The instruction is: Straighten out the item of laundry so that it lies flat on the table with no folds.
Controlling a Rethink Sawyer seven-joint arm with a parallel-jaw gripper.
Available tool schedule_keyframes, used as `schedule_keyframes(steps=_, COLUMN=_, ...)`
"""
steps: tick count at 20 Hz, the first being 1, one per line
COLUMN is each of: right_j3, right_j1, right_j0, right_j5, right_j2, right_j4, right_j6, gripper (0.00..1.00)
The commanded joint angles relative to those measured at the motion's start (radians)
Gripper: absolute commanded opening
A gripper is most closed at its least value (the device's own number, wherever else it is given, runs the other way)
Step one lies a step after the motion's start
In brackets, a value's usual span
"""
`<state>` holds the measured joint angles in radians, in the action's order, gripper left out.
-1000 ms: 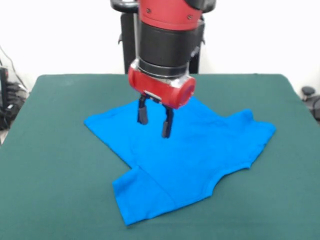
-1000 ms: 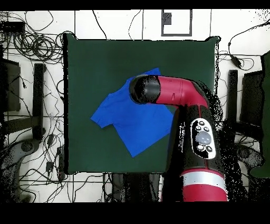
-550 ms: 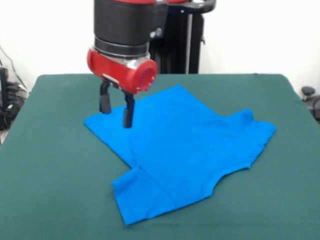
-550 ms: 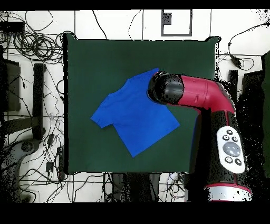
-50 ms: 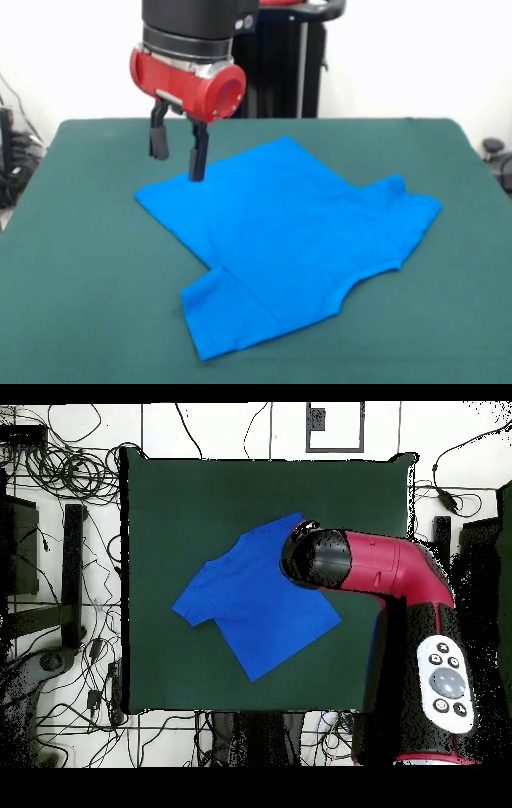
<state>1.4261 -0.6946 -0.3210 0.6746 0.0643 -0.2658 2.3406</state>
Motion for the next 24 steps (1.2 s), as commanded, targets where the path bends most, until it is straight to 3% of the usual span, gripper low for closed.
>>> schedule_keyframes(steps=1, right_j3=0.229, right_j1=0.009, right_j0=0.029, right_j5=-0.030, right_j2=0.139, right_j4=-0.022, right_j6=-0.122, gripper=1.00)
schedule_keyframes(steps=15, right_j3=0.329, right_j1=-0.009, right_j0=0.074, right_j5=-0.148, right_j2=0.115, right_j4=-0.020, right_j6=0.001, gripper=1.00)
schedule_keyframes(steps=24, right_j3=0.341, right_j1=0.016, right_j0=0.137, right_j5=-0.219, right_j2=0.069, right_j4=-0.010, right_j6=0.086, gripper=1.00)
